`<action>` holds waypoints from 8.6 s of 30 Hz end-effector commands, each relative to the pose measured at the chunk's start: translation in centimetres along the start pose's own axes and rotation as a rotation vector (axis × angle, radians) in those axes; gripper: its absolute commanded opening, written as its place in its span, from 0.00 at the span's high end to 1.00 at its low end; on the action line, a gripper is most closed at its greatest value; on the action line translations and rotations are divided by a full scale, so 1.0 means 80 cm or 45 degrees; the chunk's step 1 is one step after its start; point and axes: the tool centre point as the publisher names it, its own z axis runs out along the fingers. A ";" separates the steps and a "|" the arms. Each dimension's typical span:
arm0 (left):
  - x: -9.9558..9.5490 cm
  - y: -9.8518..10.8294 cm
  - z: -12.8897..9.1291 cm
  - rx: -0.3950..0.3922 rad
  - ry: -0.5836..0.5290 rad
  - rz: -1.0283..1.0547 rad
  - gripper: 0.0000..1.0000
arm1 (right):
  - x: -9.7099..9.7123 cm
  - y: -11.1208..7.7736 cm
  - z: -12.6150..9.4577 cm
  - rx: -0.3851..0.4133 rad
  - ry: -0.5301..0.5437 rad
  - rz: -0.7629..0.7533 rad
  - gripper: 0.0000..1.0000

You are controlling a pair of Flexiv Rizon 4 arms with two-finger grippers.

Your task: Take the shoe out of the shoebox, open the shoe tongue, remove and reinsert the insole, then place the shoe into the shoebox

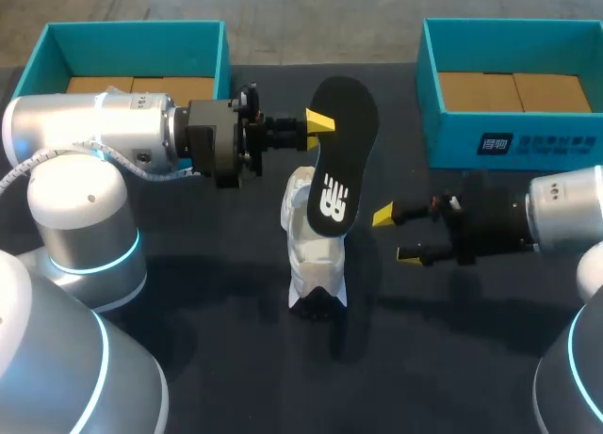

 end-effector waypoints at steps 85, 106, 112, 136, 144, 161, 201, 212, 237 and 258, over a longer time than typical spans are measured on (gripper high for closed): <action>0.137 -0.077 -0.059 0.078 -0.019 -0.887 1.00 | 0.000 -0.014 0.007 -0.166 -0.185 -0.101 0.00; 0.158 -0.062 -0.045 0.044 -0.073 -0.963 1.00 | -0.004 -0.014 0.050 -0.142 -0.259 -0.145 0.00; 0.163 -0.064 -0.052 0.025 -0.061 -0.980 1.00 | -0.004 -0.014 0.050 -0.142 -0.259 -0.145 0.00; 0.177 -0.064 -0.061 -0.020 -0.060 -1.032 1.00 | -0.018 -0.019 0.018 -0.184 -0.294 -0.124 0.00; 0.183 -0.067 -0.065 -0.034 -0.039 -1.066 1.00 | -0.018 -0.019 0.018 -0.184 -0.294 -0.124 0.00; 0.211 -0.062 -0.060 -0.051 0.034 -1.124 1.00 | -0.018 -0.019 0.018 -0.184 -0.294 -0.124 0.00; 0.257 -0.018 -0.041 -0.132 0.077 -1.121 1.00 | -0.018 -0.019 0.018 -0.184 -0.294 -0.124 0.00; 0.269 0.005 -0.033 -0.172 0.084 -1.112 1.00 | -0.018 -0.019 0.018 -0.184 -0.294 -0.124 0.00; 0.264 -0.004 -0.045 -0.202 0.092 -1.088 0.71 | -0.018 -0.019 0.018 -0.184 -0.294 -0.124 0.00; 0.258 -0.011 -0.038 -0.215 0.131 -0.999 1.00 | -0.018 -0.019 0.018 -0.184 -0.294 -0.124 0.00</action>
